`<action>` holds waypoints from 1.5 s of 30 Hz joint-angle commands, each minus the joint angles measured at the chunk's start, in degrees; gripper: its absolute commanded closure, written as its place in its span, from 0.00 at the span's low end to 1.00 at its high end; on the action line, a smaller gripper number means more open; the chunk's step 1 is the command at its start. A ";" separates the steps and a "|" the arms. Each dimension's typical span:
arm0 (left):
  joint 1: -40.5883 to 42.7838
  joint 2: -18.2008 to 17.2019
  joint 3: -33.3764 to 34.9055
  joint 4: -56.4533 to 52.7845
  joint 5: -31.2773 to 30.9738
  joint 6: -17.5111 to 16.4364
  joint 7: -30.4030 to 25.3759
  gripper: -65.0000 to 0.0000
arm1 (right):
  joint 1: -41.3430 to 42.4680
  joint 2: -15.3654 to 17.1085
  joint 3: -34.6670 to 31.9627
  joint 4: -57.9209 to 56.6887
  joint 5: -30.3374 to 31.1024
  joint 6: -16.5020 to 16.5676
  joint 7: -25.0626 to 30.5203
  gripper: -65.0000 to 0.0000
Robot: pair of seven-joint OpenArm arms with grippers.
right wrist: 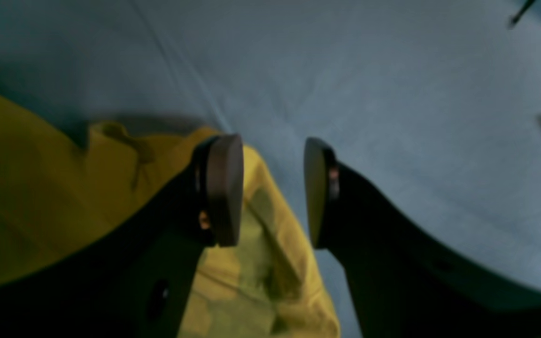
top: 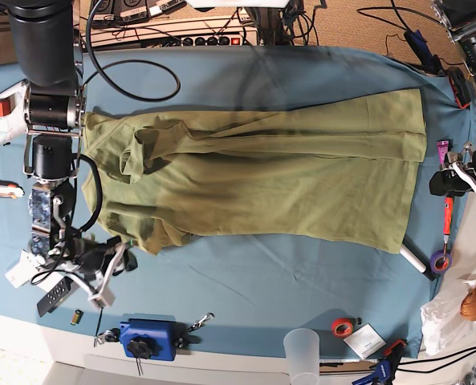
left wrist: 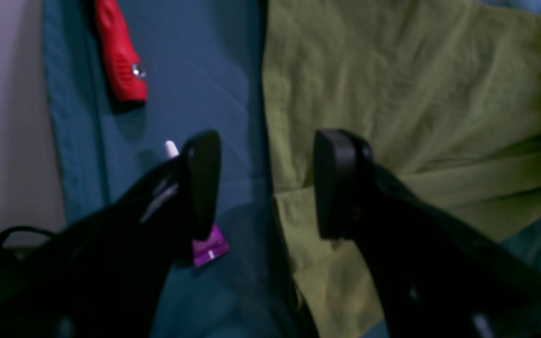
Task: Layout the t-shirt on the table in an organized manner, then fold the t-shirt properly
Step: 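Grasp the shirt's long edge at both ends with both grippers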
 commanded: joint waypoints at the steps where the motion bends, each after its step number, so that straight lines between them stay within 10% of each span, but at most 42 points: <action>1: -0.85 -1.36 -0.39 0.87 -1.03 -0.02 -1.05 0.50 | 2.03 0.79 -0.61 0.35 -0.07 -0.20 1.40 0.66; 16: -0.85 -1.33 -0.39 0.87 -2.40 -0.02 -1.53 0.51 | 1.70 -0.20 -2.49 -8.28 -4.11 -1.75 5.62 0.66; 23: -0.87 0.79 -0.37 0.87 -1.84 -0.07 -11.69 0.97 | 0.46 -0.81 -2.38 -8.26 -4.15 -1.95 6.05 1.00; 28: -1.44 1.95 5.51 0.87 11.10 1.09 -25.33 1.00 | 0.48 -0.96 -2.38 -8.26 -5.18 -6.21 5.88 1.00; 35: -8.39 1.97 23.04 0.81 28.30 13.38 -30.69 1.00 | 0.46 -1.33 -2.38 -8.26 -5.22 -6.19 5.31 1.00; 40: -13.60 1.99 28.63 0.72 33.70 14.62 -31.61 0.53 | 0.44 -1.25 -2.38 -8.26 -5.22 -6.19 2.47 1.00; 45: -13.00 4.35 30.03 0.55 37.20 19.69 -34.47 0.48 | 0.46 -1.27 -2.38 -8.26 -5.20 -6.16 2.21 1.00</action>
